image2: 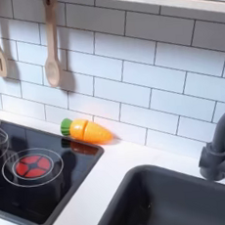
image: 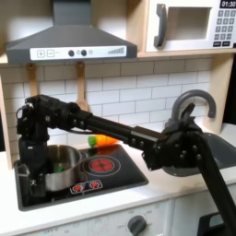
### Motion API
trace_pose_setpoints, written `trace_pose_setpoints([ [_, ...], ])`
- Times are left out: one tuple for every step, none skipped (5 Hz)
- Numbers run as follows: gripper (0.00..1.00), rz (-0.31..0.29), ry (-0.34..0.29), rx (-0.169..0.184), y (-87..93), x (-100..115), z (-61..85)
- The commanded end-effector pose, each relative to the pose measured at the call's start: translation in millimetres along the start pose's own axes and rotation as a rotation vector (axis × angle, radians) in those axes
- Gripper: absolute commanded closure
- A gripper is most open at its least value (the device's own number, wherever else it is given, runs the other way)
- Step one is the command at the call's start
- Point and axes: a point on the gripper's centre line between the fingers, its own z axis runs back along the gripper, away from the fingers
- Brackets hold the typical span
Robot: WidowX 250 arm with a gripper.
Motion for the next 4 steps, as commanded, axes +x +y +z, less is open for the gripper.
trace_pose_setpoints([
  [0.0, -0.003, -0.006, -0.009, -1.1, -1.6, 3.0],
  [0.0, 0.001, -0.005, -0.013, -1.3, -1.0, 3.7],
  [0.0, -0.005, 0.002, -0.017, -2.1, -1.3, 3.4],
  [0.0, -0.008, 0.011, -0.019, -1.8, -4.0, 6.5],
])
